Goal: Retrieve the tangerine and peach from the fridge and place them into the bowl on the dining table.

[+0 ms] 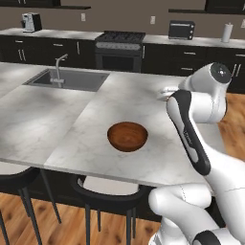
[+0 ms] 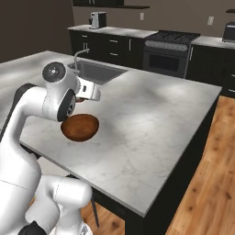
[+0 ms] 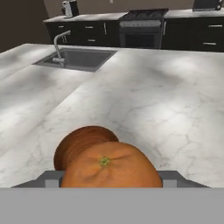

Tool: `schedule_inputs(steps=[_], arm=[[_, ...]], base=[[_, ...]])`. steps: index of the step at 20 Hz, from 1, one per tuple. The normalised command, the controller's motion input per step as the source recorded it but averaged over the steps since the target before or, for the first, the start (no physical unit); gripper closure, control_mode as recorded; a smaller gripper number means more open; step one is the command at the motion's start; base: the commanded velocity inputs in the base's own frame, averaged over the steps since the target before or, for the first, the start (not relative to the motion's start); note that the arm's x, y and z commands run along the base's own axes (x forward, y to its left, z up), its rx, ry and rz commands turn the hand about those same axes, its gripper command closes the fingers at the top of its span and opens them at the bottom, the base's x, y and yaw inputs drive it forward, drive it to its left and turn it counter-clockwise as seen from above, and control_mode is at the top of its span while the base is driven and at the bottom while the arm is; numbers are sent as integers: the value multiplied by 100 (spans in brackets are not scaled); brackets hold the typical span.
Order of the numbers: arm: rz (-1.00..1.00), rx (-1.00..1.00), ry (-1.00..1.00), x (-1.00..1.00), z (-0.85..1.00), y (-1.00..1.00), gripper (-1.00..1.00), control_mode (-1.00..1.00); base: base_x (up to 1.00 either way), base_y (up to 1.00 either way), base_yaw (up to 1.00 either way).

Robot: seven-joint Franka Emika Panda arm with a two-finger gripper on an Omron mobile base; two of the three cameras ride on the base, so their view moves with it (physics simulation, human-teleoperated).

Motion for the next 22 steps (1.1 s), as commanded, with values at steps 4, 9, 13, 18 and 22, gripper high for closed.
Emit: schedule_inputs(steps=[4,9,13,18,22], arm=[[0,0,16,0,-31,40,100,-100],[0,0,17,0,-38,41,100,-100],[2,0,17,3,-46,38,100,-100],[6,0,17,6,-49,31,100,-100],[7,0,13,2,-42,18,100,-100]], base=[[0,0,0],[0,0,0],[0,0,0],[0,0,0],[0,0,0]])
